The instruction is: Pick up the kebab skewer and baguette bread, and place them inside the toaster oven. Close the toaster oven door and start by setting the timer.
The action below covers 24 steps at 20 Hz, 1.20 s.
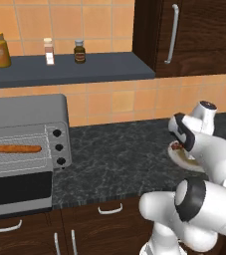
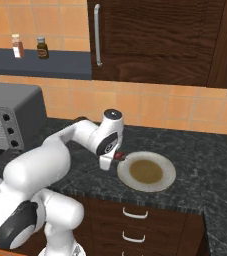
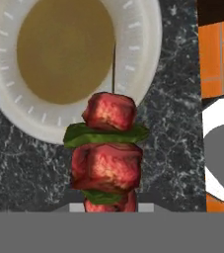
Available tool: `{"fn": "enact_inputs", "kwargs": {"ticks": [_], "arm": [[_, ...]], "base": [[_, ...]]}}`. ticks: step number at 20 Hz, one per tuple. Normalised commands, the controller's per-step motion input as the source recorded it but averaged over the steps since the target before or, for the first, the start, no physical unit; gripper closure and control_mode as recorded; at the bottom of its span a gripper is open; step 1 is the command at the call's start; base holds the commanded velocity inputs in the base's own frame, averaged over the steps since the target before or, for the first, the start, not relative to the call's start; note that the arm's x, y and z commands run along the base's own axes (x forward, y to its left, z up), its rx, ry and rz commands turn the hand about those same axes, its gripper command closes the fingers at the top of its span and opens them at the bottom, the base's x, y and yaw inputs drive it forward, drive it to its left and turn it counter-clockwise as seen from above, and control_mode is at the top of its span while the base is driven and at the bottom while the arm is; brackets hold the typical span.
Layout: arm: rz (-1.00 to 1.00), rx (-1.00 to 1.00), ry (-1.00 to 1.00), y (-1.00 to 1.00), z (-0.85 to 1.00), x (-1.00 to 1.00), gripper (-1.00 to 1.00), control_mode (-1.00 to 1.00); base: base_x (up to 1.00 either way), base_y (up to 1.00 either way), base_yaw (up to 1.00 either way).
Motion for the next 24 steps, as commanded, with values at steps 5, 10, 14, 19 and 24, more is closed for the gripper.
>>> {"fn": "enact_inputs", "kwargs": {"ticks": [5, 10, 14, 19, 24], "arm": [[0.00, -0.05, -0.07, 1.00, 0.58, 0.00, 1.00, -1.00], [0.00, -0.04, -0.05, 1.00, 0.55, 0.01, 1.00, -1.00], [0.00, -0.02, -0.04, 1.00, 0.51, 0.00, 1.00, -1.00], [0.00, -0.04, -0.01, 1.00, 0.43, 0.03, 1.00, -1.00], [0.00, -0.05, 0.00, 1.00, 0.33, -0.05, 1.00, -1.00]], "base": [[0.00, 0.00, 0.00], [0.00, 0.00, 0.00], [0.00, 0.00, 0.00], [0.00, 0.00, 0.00], [0.00, 0.00, 0.00]]}}
